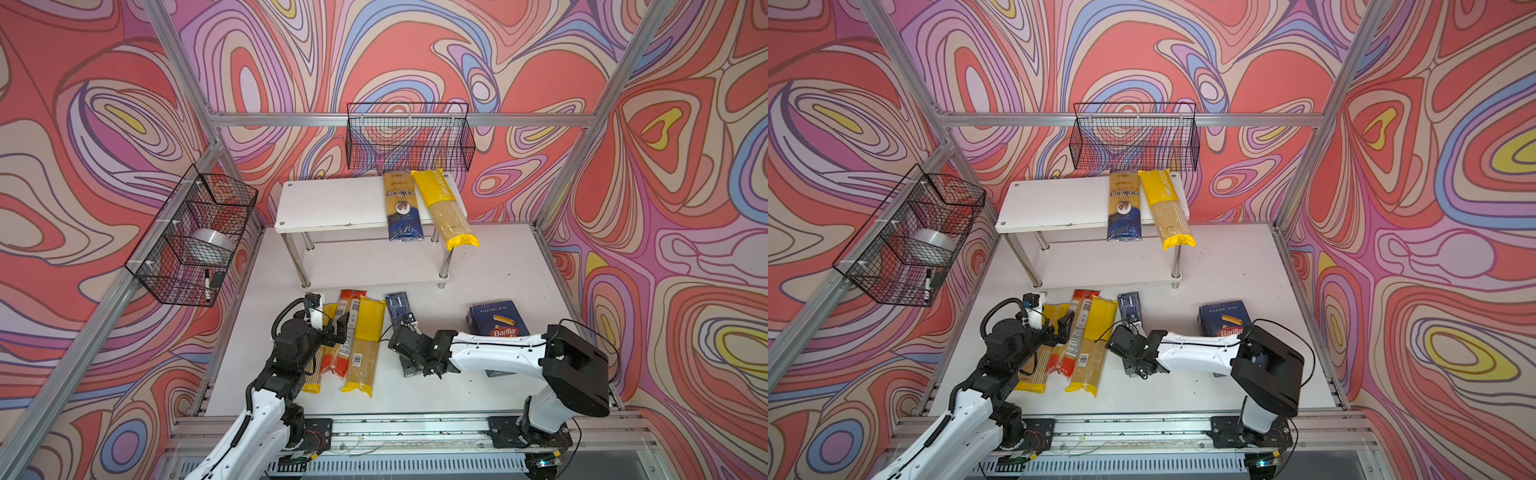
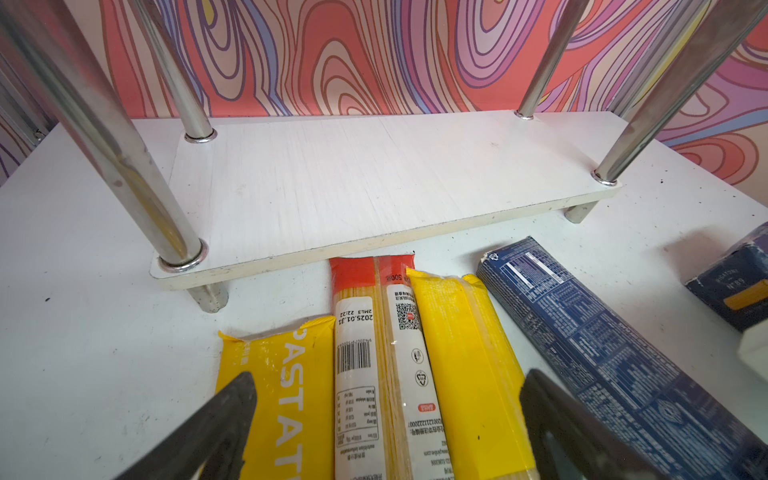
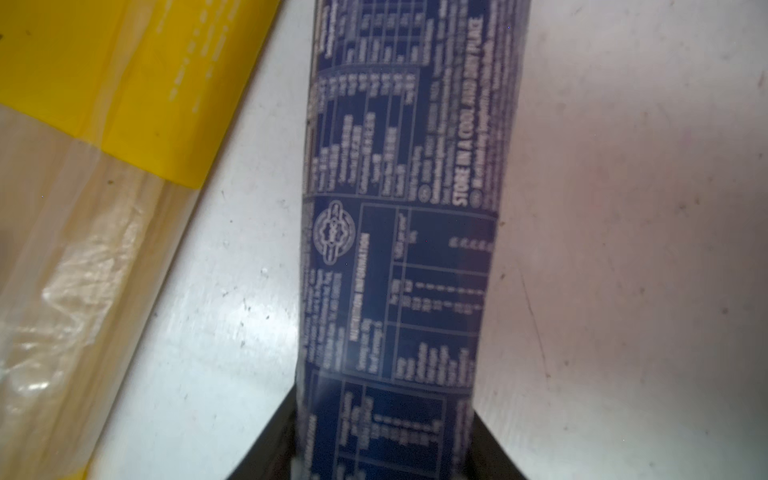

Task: Place and organize the pasta boxes and bags onto the shelf
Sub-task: 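Close the right gripper on the dark blue pasta box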

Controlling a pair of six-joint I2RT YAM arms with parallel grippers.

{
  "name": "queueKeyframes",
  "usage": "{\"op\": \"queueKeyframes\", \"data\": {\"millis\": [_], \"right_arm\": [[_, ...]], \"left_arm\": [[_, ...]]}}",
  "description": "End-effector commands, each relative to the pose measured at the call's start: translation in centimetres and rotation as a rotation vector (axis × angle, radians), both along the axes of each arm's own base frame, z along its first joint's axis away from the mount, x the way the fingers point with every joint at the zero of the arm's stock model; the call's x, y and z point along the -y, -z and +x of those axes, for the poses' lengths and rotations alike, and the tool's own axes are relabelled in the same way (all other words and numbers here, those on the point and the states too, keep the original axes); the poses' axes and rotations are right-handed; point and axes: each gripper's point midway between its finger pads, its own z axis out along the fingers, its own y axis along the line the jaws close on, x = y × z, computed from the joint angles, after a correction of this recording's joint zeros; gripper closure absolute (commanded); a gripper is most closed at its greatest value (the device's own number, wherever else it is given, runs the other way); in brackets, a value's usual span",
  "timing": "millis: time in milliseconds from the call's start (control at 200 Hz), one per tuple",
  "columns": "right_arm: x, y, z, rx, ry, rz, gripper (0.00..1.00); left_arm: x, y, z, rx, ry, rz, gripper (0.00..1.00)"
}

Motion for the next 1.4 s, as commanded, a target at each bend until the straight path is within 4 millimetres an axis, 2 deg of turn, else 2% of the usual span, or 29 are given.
{"op": "queueKeyframes", "data": {"millis": [0,160,461,556,686,766,836,1017,1167,1397], "right_arm": [[-1.9,-4.6,0.8,0.108,0.011,0.203,0.94],[-2.0,-7.5,0.8,0.183,-0.023,0.307,1.0],[-2.3,-11.9,0.8,0.315,-0.086,0.433,1.0],[-1.6,-11.5,1.1,0.316,-0.067,0.378,1.0],[-0.5,-8.3,0.7,0.232,-0.047,0.239,0.56],[-0.8,-7.5,0.4,0.204,-0.049,0.247,0.45],[-1.2,-7.7,0.4,0.209,-0.048,0.273,0.35],[-1.0,-8.0,1.2,0.246,-0.047,0.231,0.17],[-0.6,-6.3,1.2,0.209,-0.055,0.12,0.02],[-0.4,-3.3,1.8,0.156,-0.055,0.055,0.02]], "left_arm": [[0.0,-1.6,0.3,0.047,-0.002,-0.007,0.0],[0.1,-1.6,0.3,0.047,0.0,-0.006,0.0],[0.0,-1.6,0.3,0.046,-0.002,-0.007,0.0],[0.0,-1.6,0.3,0.046,-0.002,-0.008,0.0],[0.1,-1.6,0.3,0.046,-0.001,-0.007,0.0],[0.1,-1.6,0.3,0.047,0.002,-0.006,0.0],[0.1,-1.6,0.3,0.045,0.0,-0.005,0.0],[0.1,-1.6,0.3,0.045,0.0,-0.006,0.0],[0.0,-1.6,0.3,0.047,-0.001,-0.006,0.0],[0.0,-1.6,0.3,0.046,0.0,-0.006,0.0]]}}
